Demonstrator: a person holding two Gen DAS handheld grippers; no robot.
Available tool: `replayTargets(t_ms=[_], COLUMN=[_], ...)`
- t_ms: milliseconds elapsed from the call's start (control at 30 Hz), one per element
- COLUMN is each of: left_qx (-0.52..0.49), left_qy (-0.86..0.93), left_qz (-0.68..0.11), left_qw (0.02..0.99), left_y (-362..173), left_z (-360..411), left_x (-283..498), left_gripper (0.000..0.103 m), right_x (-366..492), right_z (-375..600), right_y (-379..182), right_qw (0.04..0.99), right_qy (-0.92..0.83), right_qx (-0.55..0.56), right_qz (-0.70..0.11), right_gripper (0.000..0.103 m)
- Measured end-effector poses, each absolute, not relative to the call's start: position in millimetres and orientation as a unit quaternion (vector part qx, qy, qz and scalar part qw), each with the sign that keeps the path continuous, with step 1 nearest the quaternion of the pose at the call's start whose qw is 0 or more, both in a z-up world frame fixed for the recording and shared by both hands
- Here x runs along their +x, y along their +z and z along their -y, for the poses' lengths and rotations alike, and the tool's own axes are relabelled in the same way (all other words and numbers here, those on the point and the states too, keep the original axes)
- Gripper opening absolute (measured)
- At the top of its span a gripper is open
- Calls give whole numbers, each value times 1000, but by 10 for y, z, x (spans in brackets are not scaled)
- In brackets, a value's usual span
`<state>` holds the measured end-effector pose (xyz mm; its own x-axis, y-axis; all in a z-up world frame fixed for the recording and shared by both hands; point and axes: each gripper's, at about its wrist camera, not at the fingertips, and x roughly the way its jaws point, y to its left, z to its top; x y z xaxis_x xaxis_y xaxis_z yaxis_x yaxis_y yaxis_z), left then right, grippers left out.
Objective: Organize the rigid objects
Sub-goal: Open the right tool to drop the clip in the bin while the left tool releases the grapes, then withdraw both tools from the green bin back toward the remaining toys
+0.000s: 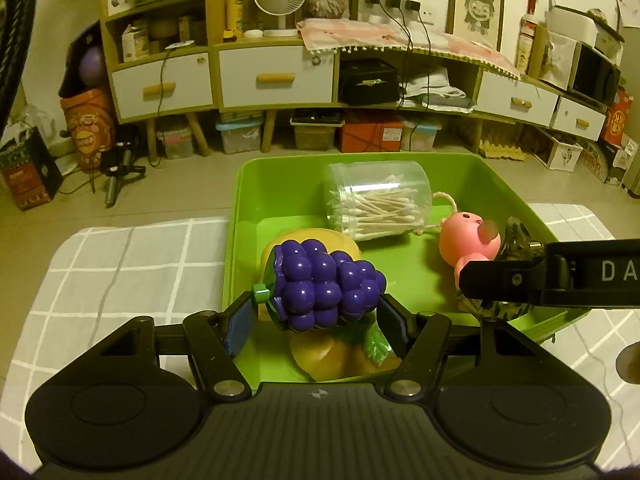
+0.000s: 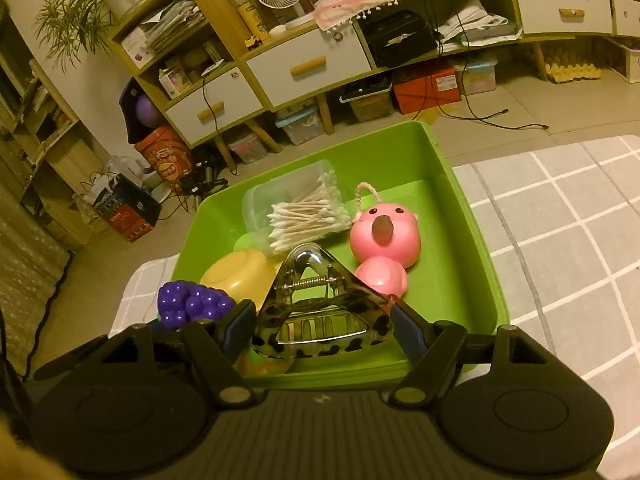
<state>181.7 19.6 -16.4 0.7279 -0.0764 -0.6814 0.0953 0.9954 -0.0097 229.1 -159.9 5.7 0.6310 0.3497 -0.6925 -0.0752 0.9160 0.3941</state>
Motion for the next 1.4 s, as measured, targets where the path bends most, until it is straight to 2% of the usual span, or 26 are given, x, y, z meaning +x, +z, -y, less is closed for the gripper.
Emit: replayTargets(t_ms=[100,200,267,600,1000,1400], left_qx=[12,16,13,26,6,6], left_qy=[-55,-59,-64,-68,-73,-68], left_qz=[-366,-362,-363,-355,-356,-365], left_qw=[929,930,930,932,932,928], left_y=[-162,-149,-142,-56,108,25], left_z=[-187,-180,-182,-118,-309,-420], left_x=[1823,1798,1789,1627,1290,956], left_gripper=[72,85,86,101,101,101], right_x=[2289,2272,2244,2081,1579,1215], right_z=[1603,1621,1623,1669,1755,1621], right_y=[73,91,125,290,486,398], right_qw=[887,884,884,888,893,907], right_qy=[118,132,136,127,125,107], right_qx=[172,179,180,167,153,84], right_qz=[-412,-411,-410,-408,-404,-400], right_gripper=[60,72,78,79,82,83])
